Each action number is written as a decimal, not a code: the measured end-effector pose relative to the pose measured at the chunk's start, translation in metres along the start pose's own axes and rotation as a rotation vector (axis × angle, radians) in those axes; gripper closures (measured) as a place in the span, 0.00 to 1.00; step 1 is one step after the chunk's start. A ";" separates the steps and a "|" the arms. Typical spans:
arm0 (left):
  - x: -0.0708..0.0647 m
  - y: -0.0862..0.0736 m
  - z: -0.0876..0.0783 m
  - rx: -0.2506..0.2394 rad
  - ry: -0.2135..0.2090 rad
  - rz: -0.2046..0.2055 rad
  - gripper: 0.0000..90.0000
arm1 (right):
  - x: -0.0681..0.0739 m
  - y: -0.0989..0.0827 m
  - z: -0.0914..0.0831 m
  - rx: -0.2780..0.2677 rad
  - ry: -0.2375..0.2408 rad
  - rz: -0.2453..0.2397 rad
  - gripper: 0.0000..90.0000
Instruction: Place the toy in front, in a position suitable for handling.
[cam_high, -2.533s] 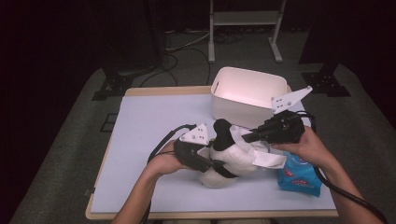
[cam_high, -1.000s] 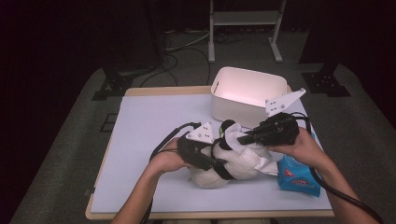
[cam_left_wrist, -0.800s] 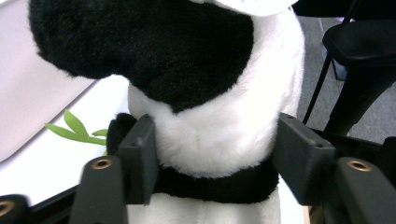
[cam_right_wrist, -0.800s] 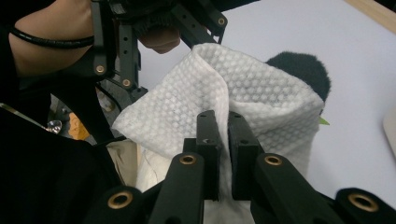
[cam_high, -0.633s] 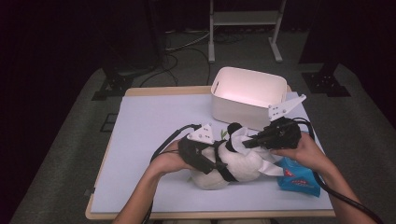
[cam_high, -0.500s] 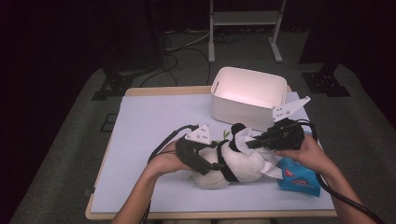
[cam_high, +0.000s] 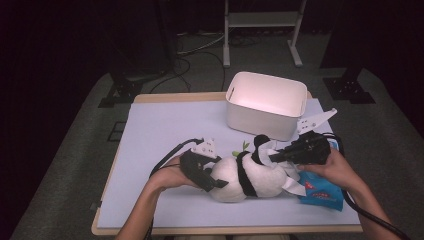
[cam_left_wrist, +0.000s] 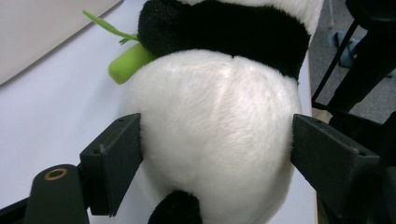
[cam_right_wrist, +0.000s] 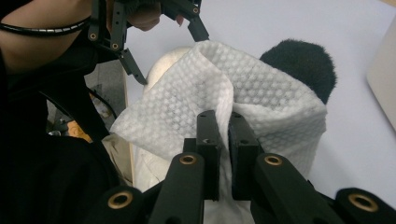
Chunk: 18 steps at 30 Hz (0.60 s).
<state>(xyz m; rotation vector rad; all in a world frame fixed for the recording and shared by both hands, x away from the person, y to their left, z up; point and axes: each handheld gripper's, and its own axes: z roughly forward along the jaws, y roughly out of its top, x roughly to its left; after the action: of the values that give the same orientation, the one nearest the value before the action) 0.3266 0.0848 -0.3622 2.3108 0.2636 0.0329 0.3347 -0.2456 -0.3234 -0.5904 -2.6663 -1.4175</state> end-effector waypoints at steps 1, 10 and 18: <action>0.000 0.000 0.001 -0.002 -0.002 -0.009 0.19 | 0.000 0.000 0.000 0.002 -0.002 0.001 0.94; -0.001 -0.004 0.011 -0.046 0.016 0.031 0.37 | -0.005 -0.008 0.000 0.000 -0.002 0.022 0.94; -0.003 0.003 0.001 -0.031 0.082 0.072 0.45 | -0.004 -0.004 -0.005 -0.001 -0.029 0.012 0.94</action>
<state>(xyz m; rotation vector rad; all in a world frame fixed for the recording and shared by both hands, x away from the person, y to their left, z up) 0.3244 0.0818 -0.3605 2.2903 0.2204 0.1673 0.3367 -0.2529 -0.3247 -0.6309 -2.6798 -1.4175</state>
